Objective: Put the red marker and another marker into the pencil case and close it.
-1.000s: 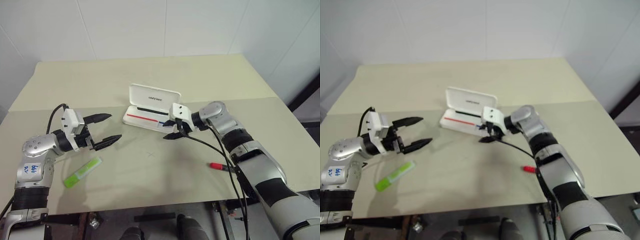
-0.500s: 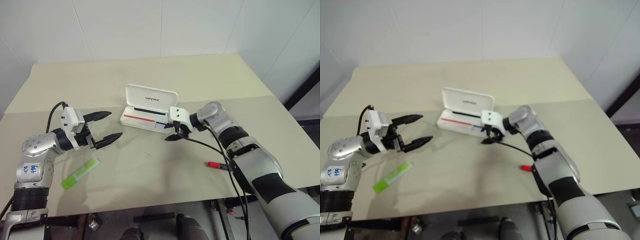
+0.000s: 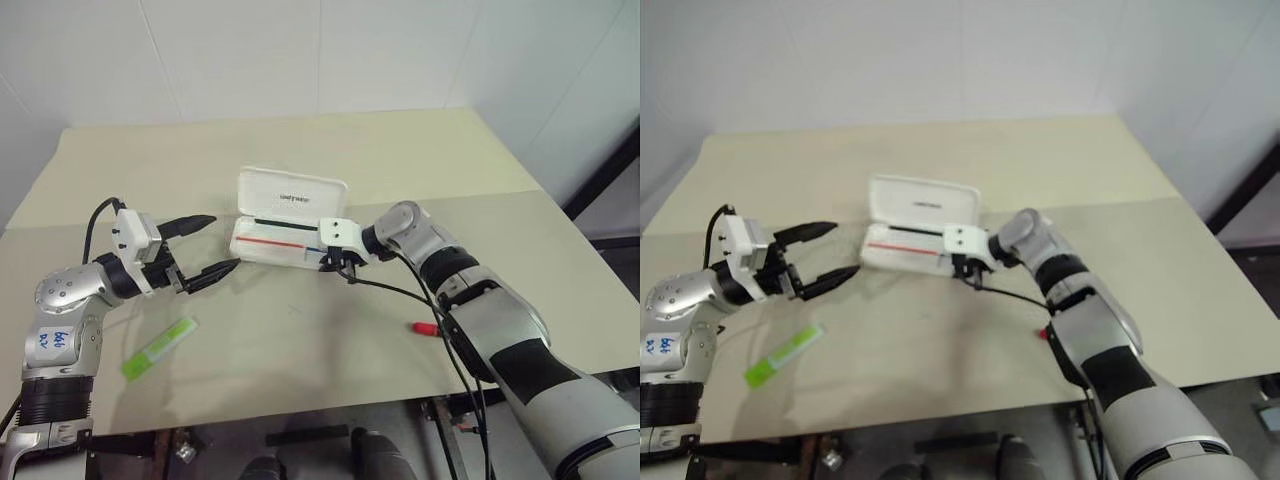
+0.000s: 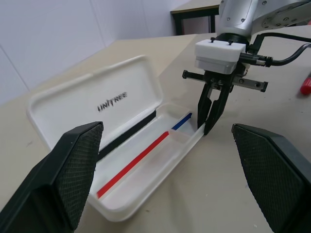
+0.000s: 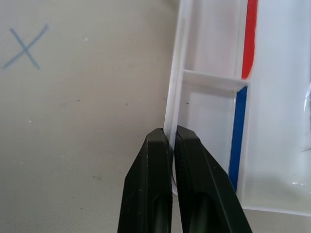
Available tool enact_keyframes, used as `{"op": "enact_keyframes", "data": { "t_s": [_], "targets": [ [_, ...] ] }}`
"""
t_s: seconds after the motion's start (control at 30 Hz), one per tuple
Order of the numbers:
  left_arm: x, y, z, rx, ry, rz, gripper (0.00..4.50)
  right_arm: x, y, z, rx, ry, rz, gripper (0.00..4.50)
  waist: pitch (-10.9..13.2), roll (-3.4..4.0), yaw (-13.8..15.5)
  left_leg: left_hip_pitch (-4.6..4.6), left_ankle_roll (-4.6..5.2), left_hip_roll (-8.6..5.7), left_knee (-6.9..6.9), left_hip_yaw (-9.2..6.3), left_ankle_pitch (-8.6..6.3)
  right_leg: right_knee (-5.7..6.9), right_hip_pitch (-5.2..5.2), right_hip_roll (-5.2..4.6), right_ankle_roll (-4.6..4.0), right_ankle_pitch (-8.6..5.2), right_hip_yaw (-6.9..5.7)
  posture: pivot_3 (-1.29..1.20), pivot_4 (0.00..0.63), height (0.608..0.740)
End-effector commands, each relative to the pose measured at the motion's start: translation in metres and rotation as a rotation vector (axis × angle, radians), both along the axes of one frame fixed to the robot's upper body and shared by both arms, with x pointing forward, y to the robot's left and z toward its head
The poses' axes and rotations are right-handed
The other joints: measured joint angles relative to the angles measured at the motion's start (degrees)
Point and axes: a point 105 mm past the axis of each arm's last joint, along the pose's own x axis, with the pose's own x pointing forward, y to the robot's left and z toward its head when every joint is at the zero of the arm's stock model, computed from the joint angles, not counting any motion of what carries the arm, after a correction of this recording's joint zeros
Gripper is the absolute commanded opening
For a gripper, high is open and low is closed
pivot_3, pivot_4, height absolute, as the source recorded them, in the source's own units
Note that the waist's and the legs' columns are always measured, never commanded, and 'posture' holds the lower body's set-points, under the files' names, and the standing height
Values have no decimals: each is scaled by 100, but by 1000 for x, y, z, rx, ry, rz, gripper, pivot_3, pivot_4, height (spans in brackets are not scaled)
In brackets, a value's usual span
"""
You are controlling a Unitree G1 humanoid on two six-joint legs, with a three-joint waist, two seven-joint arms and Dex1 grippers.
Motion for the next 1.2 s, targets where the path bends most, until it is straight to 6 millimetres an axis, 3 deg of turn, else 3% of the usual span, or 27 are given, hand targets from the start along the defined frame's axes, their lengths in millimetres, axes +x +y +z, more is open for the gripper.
{"op": "enact_keyframes", "data": {
  "t_s": [0.03, 0.2, 0.4, 0.57, 0.93, 1.2],
  "targets": [
    [-4, 3, 12, 2, -46, 9, 4500, 2, 4, 12, 23, -35, 5, 38, 0, 0, -16, 0, 0, 0, -1, -1, 0, 1, 0, 1, 0, 0, -1, 0, 150, 740],
    [-3, -1, 12, 5, -47, -7, 4500, 0, -5, 17, 43, -24, 33, 38, 0, 0, -47, -2, -1, 0, -1, -2, 0, -1, 0, 0, 0, 0, -1, 0, 150, 740],
    [-3, 0, 11, 10, -38, -15, 4500, -15, -53, 16, -32, 31, 108, 38, 0, 0, 16, -9, 2, -3, -2, -2, -2, -13, 0, -4, 0, 0, -8, 0, 150, 740],
    [-2, 1, 6, 7, -21, -19, 4500, -35, -77, 11, -43, 69, 111, 38, 0, 0, 34, -6, 0, 4, -4, 11, -9, -18, -2, -5, 0, 0, -25, 0, 150, 740],
    [-2, -3, -3, 3, 15, -34, 4500, -96, -94, -9, -57, 143, 75, 38, 0, 0, 240, -6, 24, 4, 27, 14, -23, -4, 4, -4, -1, 0, -25, 0, 150, 740],
    [-2, -7, -7, 1, 30, -51, 4500, -101, -108, -16, -121, 143, 41, 38, 1, 0, 262, -7, 35, 2, 51, 14, -29, -6, 9, -5, -3, 2, -25, 0, 150, 740]
  ]
}}
